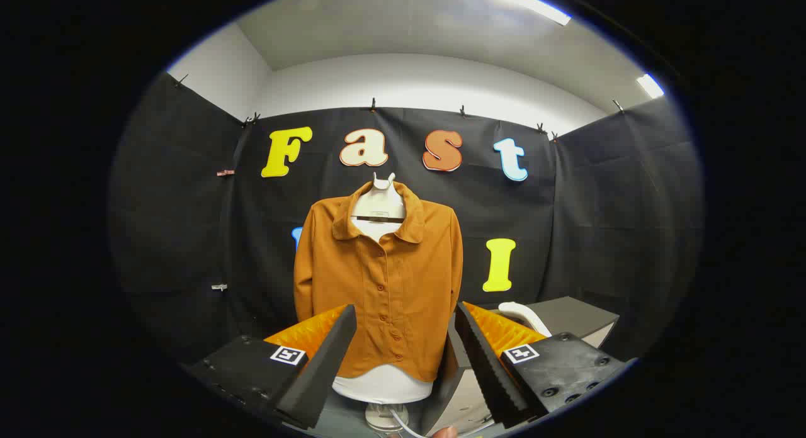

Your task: Iron the clothes twice with a garment steamer, once on the left side and once on the right side.

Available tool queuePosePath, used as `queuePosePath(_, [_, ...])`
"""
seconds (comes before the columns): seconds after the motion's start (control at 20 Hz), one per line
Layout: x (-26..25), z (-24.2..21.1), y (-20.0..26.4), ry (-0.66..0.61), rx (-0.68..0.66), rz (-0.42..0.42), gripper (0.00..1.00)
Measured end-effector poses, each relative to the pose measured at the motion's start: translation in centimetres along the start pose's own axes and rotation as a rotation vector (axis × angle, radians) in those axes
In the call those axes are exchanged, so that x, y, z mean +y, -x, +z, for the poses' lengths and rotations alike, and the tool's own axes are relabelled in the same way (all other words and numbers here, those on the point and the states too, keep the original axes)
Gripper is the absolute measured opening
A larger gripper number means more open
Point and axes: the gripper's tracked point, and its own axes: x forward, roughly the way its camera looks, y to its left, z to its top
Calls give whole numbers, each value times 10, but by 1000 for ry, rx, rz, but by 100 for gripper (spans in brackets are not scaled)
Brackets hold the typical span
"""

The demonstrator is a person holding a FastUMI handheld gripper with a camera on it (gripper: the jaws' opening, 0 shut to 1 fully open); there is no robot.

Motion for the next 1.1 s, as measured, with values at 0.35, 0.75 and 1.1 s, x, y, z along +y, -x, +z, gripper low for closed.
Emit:
queuePosePath(0.35, [-8,4,1,4,-4,-15,98])
queuePosePath(0.75, [-9,7,2,5,-6,-27,98])
queuePosePath(1.1, [-19,13,5,1,-18,-59,98])
